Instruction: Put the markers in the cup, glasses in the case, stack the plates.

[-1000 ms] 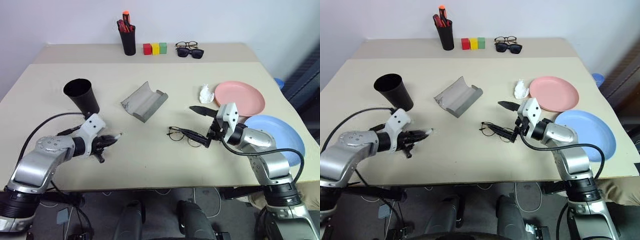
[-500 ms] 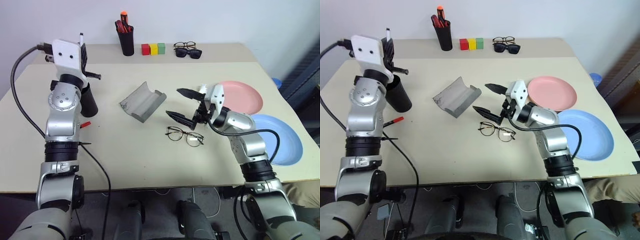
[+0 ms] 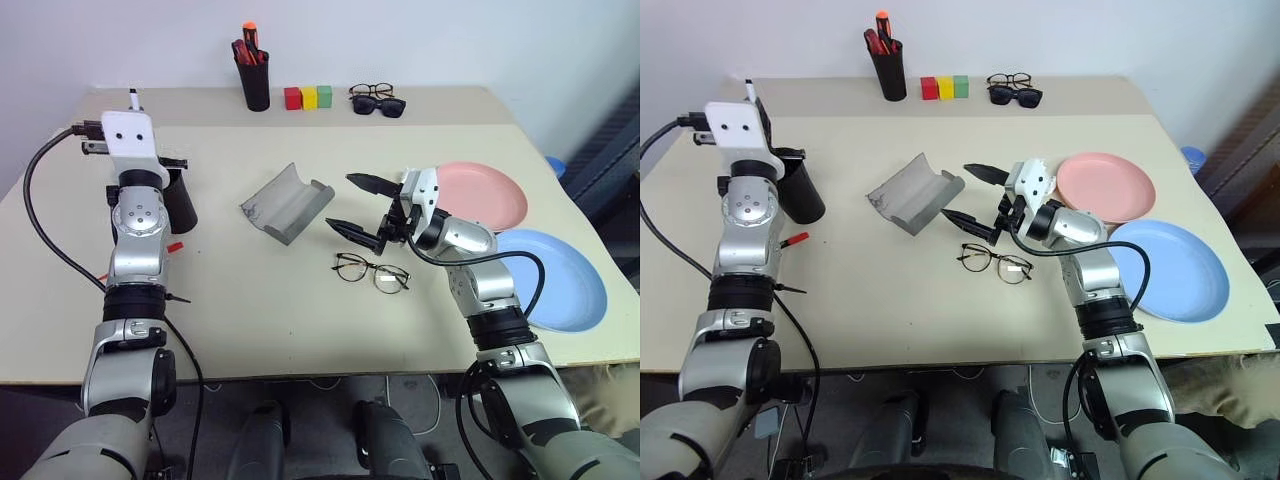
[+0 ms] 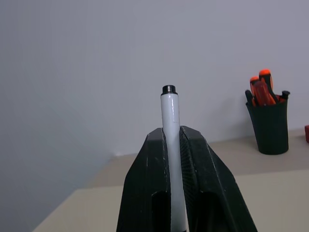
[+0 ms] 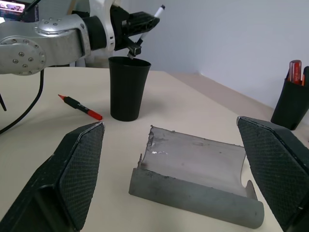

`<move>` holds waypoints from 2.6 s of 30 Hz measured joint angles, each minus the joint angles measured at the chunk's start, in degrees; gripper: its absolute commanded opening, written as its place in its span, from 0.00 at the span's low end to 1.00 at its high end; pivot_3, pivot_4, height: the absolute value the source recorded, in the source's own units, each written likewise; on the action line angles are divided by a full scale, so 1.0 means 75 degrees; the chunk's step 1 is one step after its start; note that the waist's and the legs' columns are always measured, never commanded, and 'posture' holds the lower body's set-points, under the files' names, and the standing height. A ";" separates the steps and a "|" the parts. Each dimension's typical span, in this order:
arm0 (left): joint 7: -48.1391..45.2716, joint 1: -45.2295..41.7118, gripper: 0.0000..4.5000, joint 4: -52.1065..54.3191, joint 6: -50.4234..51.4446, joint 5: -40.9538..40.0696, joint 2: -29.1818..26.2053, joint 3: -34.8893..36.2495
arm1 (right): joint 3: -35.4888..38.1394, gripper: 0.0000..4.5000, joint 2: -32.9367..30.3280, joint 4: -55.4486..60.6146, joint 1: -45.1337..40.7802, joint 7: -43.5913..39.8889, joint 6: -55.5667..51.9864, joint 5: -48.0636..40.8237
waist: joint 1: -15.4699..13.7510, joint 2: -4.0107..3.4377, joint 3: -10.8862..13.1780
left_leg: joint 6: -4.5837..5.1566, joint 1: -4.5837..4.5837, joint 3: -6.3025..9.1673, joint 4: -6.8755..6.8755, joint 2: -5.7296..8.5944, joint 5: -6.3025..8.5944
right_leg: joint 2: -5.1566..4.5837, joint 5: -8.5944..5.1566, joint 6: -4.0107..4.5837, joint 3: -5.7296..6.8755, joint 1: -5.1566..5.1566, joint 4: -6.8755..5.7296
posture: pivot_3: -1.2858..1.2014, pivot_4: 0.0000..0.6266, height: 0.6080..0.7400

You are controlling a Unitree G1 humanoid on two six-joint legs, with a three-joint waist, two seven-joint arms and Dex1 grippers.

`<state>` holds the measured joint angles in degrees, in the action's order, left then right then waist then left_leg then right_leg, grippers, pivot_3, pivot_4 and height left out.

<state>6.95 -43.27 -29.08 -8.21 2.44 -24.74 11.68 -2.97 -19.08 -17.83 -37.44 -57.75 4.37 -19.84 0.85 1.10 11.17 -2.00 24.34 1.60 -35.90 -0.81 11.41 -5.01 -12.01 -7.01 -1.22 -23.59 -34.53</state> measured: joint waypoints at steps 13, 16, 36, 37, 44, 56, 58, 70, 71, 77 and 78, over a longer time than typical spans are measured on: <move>-0.3653 0.2393 0.70 0.4995 0.3076 -0.3316 -0.0911 -0.0242 | 0.0029 1.00 -0.0010 -0.0210 -0.0135 -0.0061 0.0132 0.0062 | 0.0092 -0.0002 0.0004 | -0.0006 0.0004 -0.0004 0.0015 -0.0007 0.0000 | 0.0001 -0.0001 0.0005 -0.0010 -0.0020 -0.0008 | 0.52 0.24 1.00; -0.5442 0.3437 0.70 0.6486 0.4363 -0.4604 -0.2674 0.0165 | 0.0048 1.00 -0.0019 -0.0309 -0.0141 -0.0102 0.0143 0.0066 | 0.0226 -0.0009 0.0006 | -0.0015 -0.0018 -0.0004 0.0038 -0.0013 -0.0006 | 0.0005 -0.0026 0.0048 -0.0011 -0.0031 -0.0041 | 0.52 0.24 1.00; -1.1035 -0.0028 0.70 0.0544 0.4857 -0.0635 -0.6223 -0.3763 | -0.0004 1.00 0.0532 -0.0718 -0.0225 -0.0192 0.0410 0.0176 | 0.0218 -0.0002 0.0009 | -0.0012 0.0009 -0.0005 0.0082 -0.0029 -0.0010 | 0.0037 -0.0069 0.0082 -0.0018 -0.0118 -0.0107 | 0.52 0.24 1.00; -1.1099 -0.0110 0.70 0.0325 0.4842 -0.0422 -0.6103 -0.3899 | -0.0003 1.00 0.0533 -0.0710 -0.0220 -0.0170 0.0412 0.0181 | 0.0218 -0.0001 0.0009 | -0.0012 0.0009 -0.0004 0.0081 -0.0029 -0.0010 | 0.0038 -0.0069 0.0082 -0.0018 -0.0118 -0.0108 | 0.52 0.24 1.00; -1.1378 -0.0854 0.70 -0.0778 0.5104 0.0584 -0.5202 -0.4499 | 0.0009 1.00 0.0509 -0.0618 -0.0119 -0.0069 0.0385 0.0192 | 0.0205 0.0004 0.0009 | -0.0012 0.0010 0.0000 0.0071 -0.0029 -0.0012 | 0.0038 -0.0061 0.0069 -0.0019 -0.0118 -0.0124 | 0.52 0.24 1.00; -1.0922 -0.1420 0.51 -0.1814 0.5132 0.1371 -0.4251 -0.4653 | 0.0011 1.00 0.0477 -0.0477 -0.0072 0.0008 0.0286 0.0192 | 0.0218 0.0004 0.0008 | -0.0012 -0.0004 0.0004 0.0058 -0.0029 -0.0012 | 0.0039 -0.0056 0.0055 -0.0021 -0.0118 -0.0160 | 0.52 0.24 1.00; -1.0829 -0.1403 0.29 -0.1781 0.5081 0.1429 -0.4170 -0.4605 | 0.0011 1.00 0.0479 -0.0477 -0.0073 0.0014 0.0285 0.0192 | 0.0198 0.0004 0.0007 | -0.0012 -0.0006 0.0006 0.0040 -0.0029 -0.0012 | 0.0039 -0.0064 0.0054 -0.0021 -0.0117 -0.0188 | 0.52 0.24 1.00; -1.0817 -0.0866 0.01 -0.1163 0.4992 0.1503 -0.4297 -0.4137 | 0.0012 1.00 0.0485 -0.0479 -0.0074 0.0065 0.0283 0.0192 | 0.0227 0.0000 0.0006 | -0.0012 -0.0016 0.0007 0.0028 -0.0029 -0.0012 | 0.0039 -0.0070 0.0063 -0.0025 -0.0116 -0.0211 | 0.52 0.24 1.00; -1.0837 -0.0773 0.01 -0.1066 0.4963 0.1430 -0.4338 -0.4069 | 0.0010 1.00 0.0502 -0.0479 -0.0077 0.0072 0.0283 0.0193 | 0.0226 0.0001 0.0006 | -0.0012 -0.0014 0.0007 0.0028 -0.0029 -0.0012 | 0.0039 -0.0070 0.0062 -0.0025 -0.0116 -0.0211 | 0.52 0.24 1.00; -1.1099 -0.0157 0.01 -0.0413 0.4472 0.1211 -0.4840 -0.3846 | 0.0010 1.00 0.0527 -0.0514 -0.0087 0.0088 0.0298 0.0199 | 0.0223 0.0004 0.0008 | -0.0012 -0.0007 0.0008 0.0028 -0.0029 -0.0012 | 0.0039 -0.0071 0.0065 -0.0025 -0.0118 -0.0207 | 0.52 0.24 1.00; -1.1116 -0.0093 0.01 -0.0321 0.4365 0.1216 -0.4968 -0.3838 | 0.0010 1.00 0.0530 -0.0523 -0.0092 0.0088 0.0301 0.0200 | 0.0223 0.0004 0.0008 | -0.0012 -0.0007 0.0008 0.0028 -0.0029 -0.0012 | 0.0039 -0.0072 0.0067 -0.0025 -0.0118 -0.0206 | 0.52 0.24 1.00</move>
<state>-76.42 -43.97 -31.48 24.53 11.56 -61.99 -17.10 -2.90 -15.10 -21.75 -38.14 -57.09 6.63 -18.34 2.52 1.13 11.23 -2.08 24.29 1.65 -35.69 -1.03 11.32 -4.72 -12.56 -6.51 -1.41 -24.48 -36.08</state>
